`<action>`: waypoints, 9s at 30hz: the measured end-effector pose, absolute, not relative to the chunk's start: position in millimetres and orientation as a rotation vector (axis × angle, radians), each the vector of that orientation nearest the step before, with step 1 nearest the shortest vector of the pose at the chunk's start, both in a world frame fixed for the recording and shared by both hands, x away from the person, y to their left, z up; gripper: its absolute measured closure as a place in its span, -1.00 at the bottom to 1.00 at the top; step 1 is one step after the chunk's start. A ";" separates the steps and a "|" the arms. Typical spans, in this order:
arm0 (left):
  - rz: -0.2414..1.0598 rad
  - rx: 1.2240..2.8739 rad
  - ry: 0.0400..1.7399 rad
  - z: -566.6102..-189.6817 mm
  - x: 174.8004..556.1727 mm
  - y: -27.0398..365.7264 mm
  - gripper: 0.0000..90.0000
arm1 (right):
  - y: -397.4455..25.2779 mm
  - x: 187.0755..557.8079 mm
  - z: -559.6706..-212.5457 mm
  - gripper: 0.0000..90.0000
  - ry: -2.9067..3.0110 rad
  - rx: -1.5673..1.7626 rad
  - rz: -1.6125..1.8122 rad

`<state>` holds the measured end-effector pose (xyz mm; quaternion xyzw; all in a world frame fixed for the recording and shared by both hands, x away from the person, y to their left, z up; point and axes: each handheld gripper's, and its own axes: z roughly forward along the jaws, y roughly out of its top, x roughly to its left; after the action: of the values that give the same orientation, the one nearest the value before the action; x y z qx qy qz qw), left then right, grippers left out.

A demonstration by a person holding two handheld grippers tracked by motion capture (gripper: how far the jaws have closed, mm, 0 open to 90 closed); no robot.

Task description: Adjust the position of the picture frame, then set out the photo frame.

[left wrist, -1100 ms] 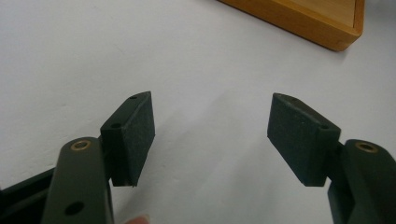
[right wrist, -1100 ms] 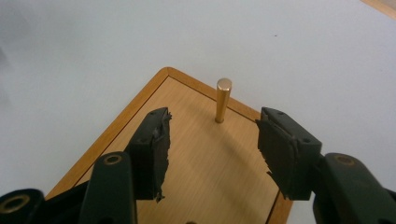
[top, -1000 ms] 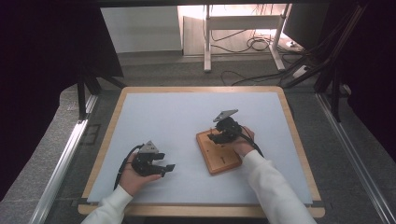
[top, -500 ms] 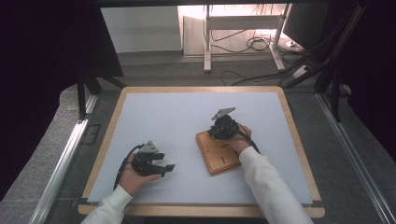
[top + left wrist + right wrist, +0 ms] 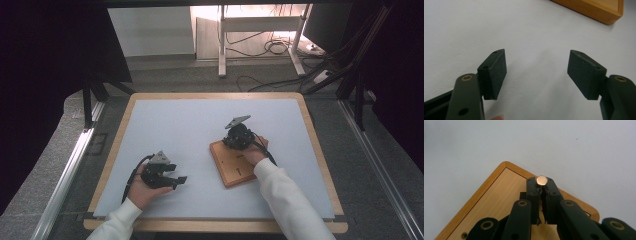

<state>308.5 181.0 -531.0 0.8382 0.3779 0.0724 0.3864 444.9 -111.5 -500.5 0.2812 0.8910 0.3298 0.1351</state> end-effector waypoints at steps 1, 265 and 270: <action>0.185 2.134 0.962 -531.1 308.5 181.0 -0.29 | -110.2 443.8 -499.4 0.89 2.583 0.824 0.947; 0.181 2.109 0.800 -521.9 381.1 131.8 0.84 | -214.9 309.8 -517.3 -0.55 2.405 1.039 1.045; 0.175 2.117 0.791 -521.5 382.0 132.4 0.86 | -215.6 310.4 -517.0 -0.55 2.399 1.041 1.050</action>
<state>382.0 132.4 -521.5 0.8460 0.3162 0.0701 0.4234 310.4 -215.6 -517.0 0.3647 0.8402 0.3676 0.1609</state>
